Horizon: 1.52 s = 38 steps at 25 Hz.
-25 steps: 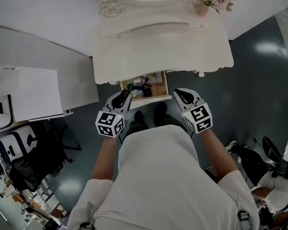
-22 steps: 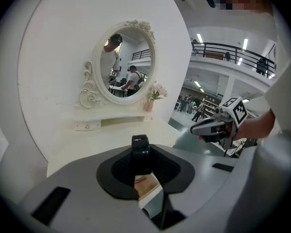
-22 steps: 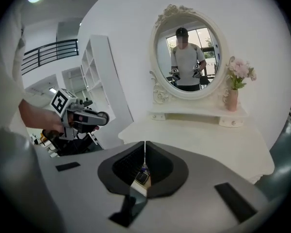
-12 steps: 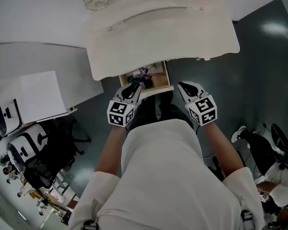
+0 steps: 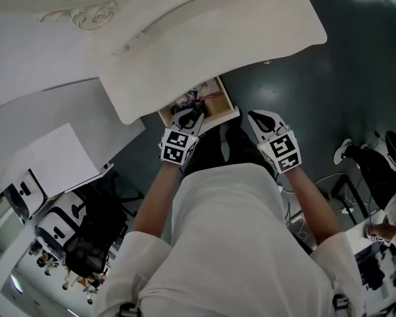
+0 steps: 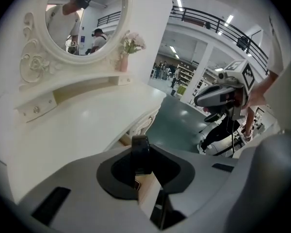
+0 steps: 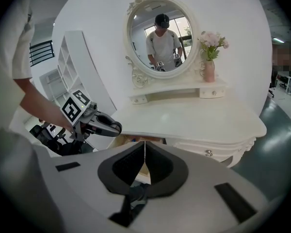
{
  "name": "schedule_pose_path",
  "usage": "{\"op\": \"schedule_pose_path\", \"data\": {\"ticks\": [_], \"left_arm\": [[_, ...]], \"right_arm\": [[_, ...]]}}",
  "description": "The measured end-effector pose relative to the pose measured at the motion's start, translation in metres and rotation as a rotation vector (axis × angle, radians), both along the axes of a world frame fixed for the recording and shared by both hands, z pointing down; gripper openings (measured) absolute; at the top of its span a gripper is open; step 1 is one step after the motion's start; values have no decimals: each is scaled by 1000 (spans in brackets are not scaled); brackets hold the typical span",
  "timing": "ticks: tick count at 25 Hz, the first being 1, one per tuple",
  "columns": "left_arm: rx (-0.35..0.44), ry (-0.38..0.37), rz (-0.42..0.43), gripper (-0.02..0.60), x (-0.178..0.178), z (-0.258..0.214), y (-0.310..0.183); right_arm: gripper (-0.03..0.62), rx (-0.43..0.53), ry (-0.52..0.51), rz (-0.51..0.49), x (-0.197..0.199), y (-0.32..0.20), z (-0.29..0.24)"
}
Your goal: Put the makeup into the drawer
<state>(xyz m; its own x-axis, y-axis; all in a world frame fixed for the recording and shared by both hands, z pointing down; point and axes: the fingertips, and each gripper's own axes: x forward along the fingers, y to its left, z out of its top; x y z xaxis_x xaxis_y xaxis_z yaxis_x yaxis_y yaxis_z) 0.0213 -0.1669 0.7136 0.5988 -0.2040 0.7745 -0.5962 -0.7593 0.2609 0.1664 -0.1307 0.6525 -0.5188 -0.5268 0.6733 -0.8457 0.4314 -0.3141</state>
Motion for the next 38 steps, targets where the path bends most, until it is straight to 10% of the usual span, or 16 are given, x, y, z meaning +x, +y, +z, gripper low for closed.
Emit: {"op": "schedule_pose_path", "data": {"ticks": [21, 38], "left_arm": [[-226, -294, 374, 74, 10, 189, 29], [-249, -375, 395, 121, 14, 209, 24]], "right_arm": [[29, -115, -3, 154, -17, 9, 62], [29, -129, 4, 211, -16, 8, 66]]}}
